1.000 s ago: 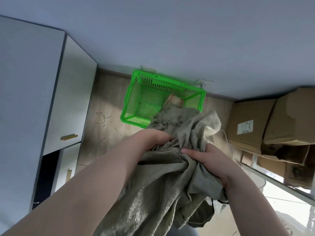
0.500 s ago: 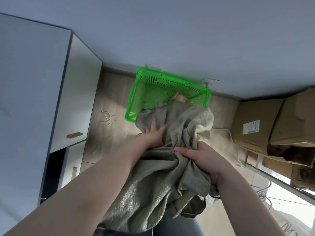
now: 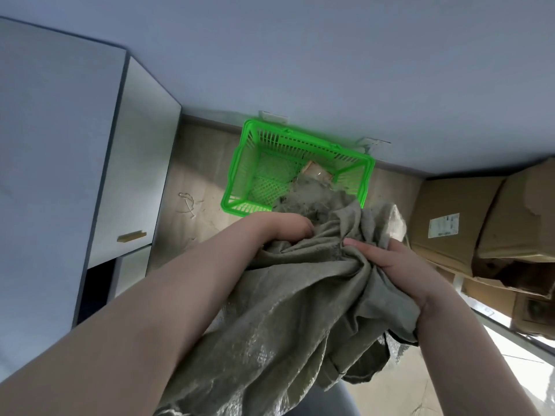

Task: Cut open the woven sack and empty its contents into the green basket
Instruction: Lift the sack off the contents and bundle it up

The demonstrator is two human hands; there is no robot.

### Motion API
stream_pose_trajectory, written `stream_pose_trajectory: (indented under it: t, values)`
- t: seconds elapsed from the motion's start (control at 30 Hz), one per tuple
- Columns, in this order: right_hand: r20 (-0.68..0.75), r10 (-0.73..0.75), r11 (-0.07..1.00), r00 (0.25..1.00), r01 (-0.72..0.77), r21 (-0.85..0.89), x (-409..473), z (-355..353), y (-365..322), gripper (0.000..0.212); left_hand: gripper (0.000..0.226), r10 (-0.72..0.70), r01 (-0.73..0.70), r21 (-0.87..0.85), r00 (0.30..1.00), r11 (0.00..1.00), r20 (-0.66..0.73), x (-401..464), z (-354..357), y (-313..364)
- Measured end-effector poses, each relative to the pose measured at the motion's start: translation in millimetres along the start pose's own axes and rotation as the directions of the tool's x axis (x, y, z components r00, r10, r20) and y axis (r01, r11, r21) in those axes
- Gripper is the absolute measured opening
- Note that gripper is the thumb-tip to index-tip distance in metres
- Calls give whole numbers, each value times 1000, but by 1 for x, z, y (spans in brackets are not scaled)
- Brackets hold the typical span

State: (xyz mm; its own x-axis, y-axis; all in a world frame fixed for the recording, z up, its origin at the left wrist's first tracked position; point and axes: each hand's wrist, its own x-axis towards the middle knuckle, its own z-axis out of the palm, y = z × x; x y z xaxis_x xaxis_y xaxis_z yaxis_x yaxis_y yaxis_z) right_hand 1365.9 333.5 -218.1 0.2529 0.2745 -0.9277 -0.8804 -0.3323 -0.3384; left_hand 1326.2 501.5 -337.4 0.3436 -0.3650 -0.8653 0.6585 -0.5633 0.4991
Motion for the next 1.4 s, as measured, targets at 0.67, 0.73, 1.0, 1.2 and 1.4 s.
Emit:
stream_pose_trajectory:
  t: [0.67, 0.73, 1.0, 1.2, 1.4]
  values:
    - [-294, -1, 993, 956, 35, 111, 75, 14, -32, 16, 120, -232, 231, -534, 970, 813, 67, -108, -51, -91]
    - [-355, 22, 988, 935, 35, 153, 81, 13, -32, 22, 146, -242, 264, -499, 964, 825, 110, -129, -59, -92]
    - [-143, 30, 998, 989, -37, -46, 87, 33, -39, 87, 43, -315, -446, -534, 477, 718, -821, -94, -44, -63]
    - [-107, -140, 987, 984, 130, -99, 84, 47, -23, 61, 51, 78, -400, -524, 843, 752, -531, -83, 0, 20]
    - [-162, -91, 994, 983, 100, 49, 72, 0, -8, 41, 38, -58, -378, -87, 87, 922, -995, -114, -120, 9]
